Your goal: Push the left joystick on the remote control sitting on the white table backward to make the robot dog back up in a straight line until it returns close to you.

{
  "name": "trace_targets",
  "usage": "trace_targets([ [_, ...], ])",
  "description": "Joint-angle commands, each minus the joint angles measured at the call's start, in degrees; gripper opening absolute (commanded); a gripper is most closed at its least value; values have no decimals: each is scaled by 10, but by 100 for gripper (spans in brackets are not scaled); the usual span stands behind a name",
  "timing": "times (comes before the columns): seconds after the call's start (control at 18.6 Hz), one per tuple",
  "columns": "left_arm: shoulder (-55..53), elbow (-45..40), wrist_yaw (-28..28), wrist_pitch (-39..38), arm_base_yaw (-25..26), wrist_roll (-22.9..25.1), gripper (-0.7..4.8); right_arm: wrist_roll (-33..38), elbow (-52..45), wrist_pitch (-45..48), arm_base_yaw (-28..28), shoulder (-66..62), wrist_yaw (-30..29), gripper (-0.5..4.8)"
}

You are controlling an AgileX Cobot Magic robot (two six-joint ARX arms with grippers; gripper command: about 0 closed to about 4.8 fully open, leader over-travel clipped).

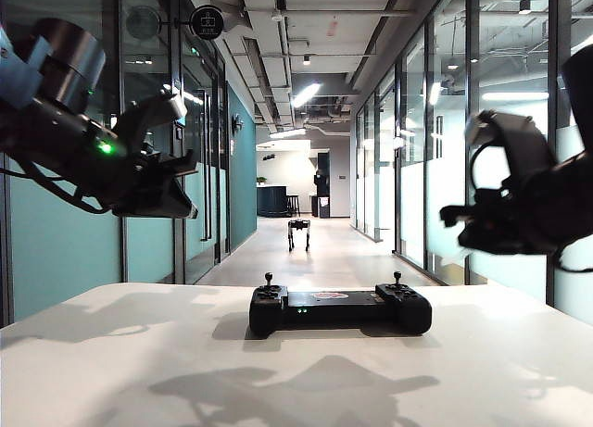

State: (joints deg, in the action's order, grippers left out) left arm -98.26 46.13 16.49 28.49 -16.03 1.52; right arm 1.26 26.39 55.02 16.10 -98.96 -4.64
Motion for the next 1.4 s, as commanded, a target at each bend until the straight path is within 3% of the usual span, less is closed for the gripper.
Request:
trace_targets([
  [0.05, -11, 21, 5, 6, -1, -14, -5, 3, 17, 8, 7, -23, 0, 200],
  [0.22, -20, 43, 5, 3, -2, -16, -5, 5, 44, 6, 11, -59, 0, 328],
  [0.7, -33, 49, 9, 3, -2, -16, -5, 23, 110, 3, 18, -144, 0, 327],
  [1.4, -33, 49, 18, 4, -2, -16, -5, 32, 224, -89, 18, -209, -2, 327],
])
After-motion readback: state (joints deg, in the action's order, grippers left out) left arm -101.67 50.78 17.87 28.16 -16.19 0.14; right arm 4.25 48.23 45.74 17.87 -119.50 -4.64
